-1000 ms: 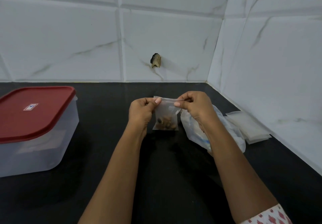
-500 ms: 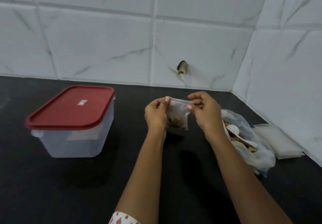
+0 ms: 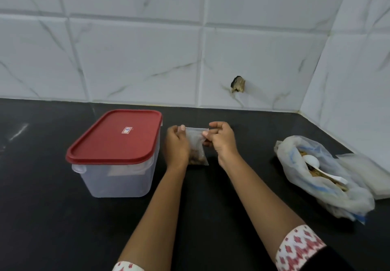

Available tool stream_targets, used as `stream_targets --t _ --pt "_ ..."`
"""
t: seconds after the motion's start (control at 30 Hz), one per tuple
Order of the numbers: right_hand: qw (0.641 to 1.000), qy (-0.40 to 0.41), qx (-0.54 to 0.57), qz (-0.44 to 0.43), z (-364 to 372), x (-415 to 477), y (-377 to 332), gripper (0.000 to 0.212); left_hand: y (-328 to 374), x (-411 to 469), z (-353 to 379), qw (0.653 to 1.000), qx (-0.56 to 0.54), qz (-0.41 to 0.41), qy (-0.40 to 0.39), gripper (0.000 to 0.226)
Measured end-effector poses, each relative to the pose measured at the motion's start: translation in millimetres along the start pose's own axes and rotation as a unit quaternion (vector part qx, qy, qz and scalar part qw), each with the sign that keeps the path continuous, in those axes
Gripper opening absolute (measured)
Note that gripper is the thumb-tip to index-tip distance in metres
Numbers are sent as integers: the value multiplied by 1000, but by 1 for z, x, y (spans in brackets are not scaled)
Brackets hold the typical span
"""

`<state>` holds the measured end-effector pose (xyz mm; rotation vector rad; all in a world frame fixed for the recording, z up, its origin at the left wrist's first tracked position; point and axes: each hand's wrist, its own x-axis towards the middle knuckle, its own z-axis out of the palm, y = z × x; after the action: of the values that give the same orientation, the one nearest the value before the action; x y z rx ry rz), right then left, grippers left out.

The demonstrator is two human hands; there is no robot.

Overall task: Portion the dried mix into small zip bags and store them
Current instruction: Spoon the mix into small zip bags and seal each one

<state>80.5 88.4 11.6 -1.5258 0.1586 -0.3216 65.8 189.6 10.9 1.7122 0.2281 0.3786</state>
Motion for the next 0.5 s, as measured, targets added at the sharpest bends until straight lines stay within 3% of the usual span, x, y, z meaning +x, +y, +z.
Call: stream_targets --t 0.13,0.27,0.37,0.5 --pt "995 29 -92 -24 2 7 14 26 -6 -4 10 995 89 13 -36 55" --pt "987 -8 -156 -28 1 6 14 3 -13 -7 8 986 139 88 -33 48" --pt "980 -63 -189 -26 2 4 13 16 -19 -4 6 986 129 100 -28 36" --pt "954 -89 -280 -53 6 0 13 26 -17 -1 5 993 108 38 -12 44"
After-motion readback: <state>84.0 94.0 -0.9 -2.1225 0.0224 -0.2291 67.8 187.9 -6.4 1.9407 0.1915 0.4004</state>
